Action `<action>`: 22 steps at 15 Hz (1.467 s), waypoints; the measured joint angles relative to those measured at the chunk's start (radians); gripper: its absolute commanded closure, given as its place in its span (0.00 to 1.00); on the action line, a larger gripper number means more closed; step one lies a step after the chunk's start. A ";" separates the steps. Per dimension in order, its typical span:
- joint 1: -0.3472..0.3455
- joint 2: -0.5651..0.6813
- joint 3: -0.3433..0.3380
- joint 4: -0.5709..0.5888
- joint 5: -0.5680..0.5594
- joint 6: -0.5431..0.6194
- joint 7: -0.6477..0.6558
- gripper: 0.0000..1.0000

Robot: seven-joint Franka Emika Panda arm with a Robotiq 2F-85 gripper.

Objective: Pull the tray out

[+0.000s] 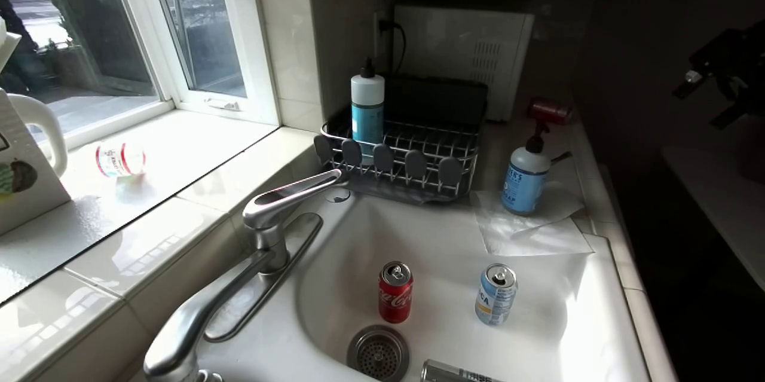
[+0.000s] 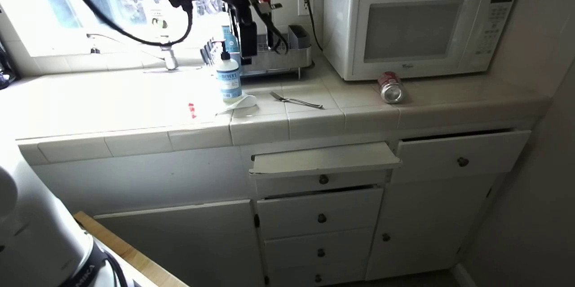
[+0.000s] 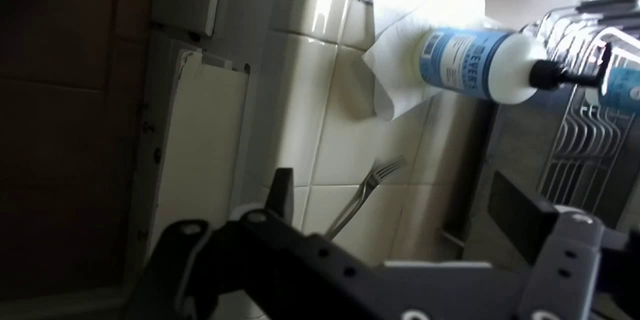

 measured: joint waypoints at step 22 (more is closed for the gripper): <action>0.001 0.409 -0.315 -0.162 0.553 0.214 -0.547 0.00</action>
